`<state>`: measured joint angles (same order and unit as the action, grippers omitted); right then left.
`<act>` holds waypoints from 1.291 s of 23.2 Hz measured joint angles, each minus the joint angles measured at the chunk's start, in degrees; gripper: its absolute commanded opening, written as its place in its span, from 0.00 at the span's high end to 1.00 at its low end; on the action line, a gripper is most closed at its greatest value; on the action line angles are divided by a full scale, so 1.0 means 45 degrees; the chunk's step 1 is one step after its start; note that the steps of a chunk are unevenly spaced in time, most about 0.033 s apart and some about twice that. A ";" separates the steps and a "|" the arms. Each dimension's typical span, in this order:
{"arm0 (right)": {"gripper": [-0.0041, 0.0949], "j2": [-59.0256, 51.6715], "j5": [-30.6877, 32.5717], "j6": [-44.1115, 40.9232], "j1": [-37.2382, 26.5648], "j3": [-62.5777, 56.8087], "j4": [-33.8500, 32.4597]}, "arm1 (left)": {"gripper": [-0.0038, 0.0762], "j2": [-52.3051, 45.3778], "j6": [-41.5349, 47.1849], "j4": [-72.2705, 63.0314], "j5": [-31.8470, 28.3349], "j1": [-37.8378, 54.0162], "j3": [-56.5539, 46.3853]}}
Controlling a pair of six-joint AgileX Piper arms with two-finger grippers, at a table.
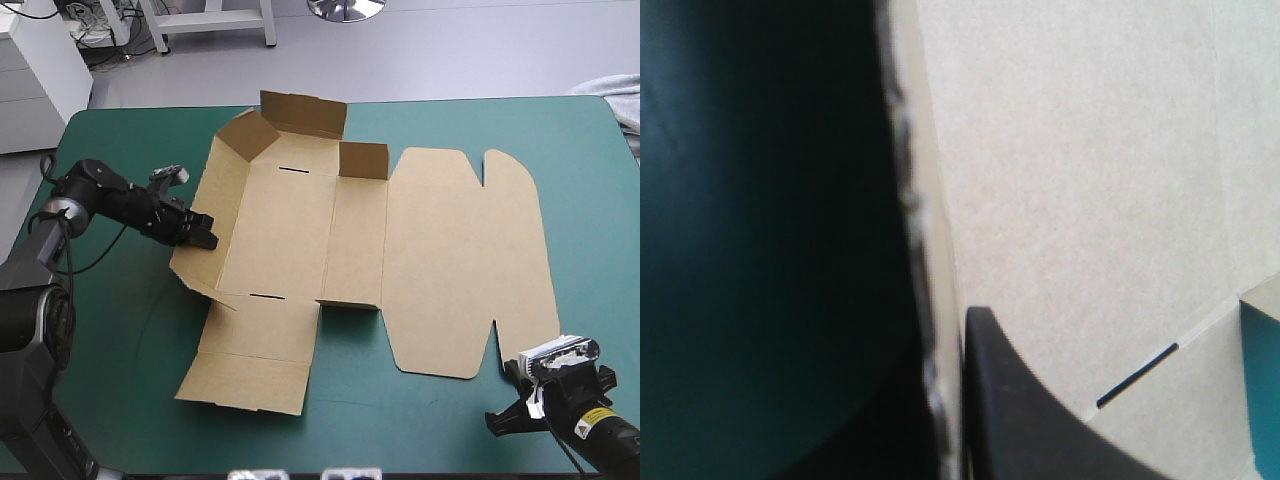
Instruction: Fold the box
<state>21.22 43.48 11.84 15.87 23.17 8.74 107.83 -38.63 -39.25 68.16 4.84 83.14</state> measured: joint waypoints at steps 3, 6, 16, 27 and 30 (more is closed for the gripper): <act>0.98 0.0000 -0.0012 0.0000 0.0000 0.0000 0.0000 | 0.96 -0.0310 0.0481 0.1757 0.0098 -0.1238 0.1482; 0.98 0.0000 -0.0039 0.0000 0.0000 0.0000 0.0000 | 0.96 -0.0495 0.1076 0.4524 0.0423 -0.3082 0.3777; 0.98 0.0000 -0.0902 -0.0011 0.0000 0.1412 0.0044 | 0.96 -0.0522 0.0663 1.0644 0.0737 -0.7535 0.6419; 0.98 0.0876 -0.0453 -0.1886 0.0000 0.4333 -0.1783 | 0.96 -0.2621 -0.1089 1.1954 -0.0340 -0.9776 0.4409; 0.98 0.1426 -0.0443 -0.1925 0.0000 0.4819 -0.1820 | 0.96 -0.3727 -0.1235 1.2138 -0.1206 -1.0067 0.3130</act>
<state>27.64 41.48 3.18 15.87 44.86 0.54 91.06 -44.19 15.37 62.74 -40.47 97.23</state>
